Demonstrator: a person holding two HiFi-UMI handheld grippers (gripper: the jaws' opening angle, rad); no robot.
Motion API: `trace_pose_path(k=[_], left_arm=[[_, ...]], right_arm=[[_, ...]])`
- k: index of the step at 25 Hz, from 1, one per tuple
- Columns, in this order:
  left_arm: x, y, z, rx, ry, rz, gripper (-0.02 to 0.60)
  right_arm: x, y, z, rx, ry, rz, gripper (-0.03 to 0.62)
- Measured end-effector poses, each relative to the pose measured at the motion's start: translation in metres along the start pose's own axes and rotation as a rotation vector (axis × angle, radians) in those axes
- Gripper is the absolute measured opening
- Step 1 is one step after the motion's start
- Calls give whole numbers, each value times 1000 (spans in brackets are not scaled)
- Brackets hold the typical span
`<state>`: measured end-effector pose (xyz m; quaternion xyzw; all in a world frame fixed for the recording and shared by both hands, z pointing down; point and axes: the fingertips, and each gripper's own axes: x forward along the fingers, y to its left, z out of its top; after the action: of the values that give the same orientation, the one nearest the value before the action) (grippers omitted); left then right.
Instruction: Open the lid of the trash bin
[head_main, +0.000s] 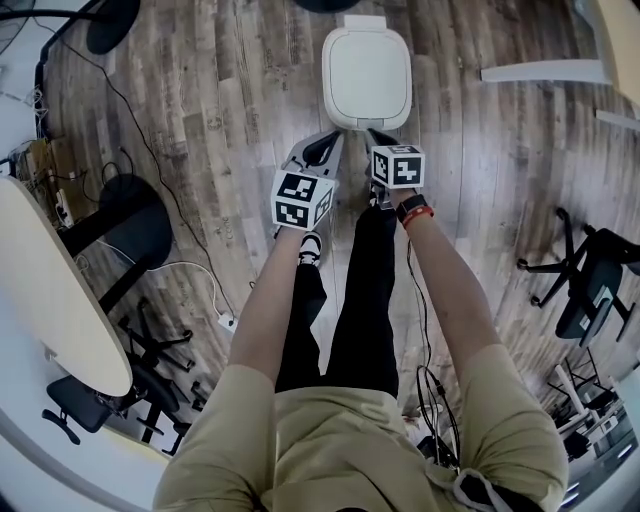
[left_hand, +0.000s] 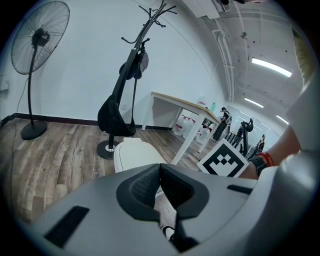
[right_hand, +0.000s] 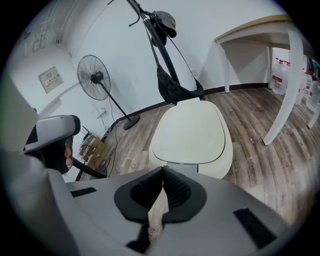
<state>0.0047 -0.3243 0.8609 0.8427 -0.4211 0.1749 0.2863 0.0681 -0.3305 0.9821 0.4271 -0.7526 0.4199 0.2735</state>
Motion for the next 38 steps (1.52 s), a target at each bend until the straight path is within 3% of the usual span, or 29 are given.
trace_pose_path(k=[27,38], left_arm=[[23,19,-26,-40,21,-17,25],[22,28,-28,-40,36,-13,25]], right_arm=[[36,-30,-15,9,75,-64,14],[40,-29,-15,-13,86,-45,12]])
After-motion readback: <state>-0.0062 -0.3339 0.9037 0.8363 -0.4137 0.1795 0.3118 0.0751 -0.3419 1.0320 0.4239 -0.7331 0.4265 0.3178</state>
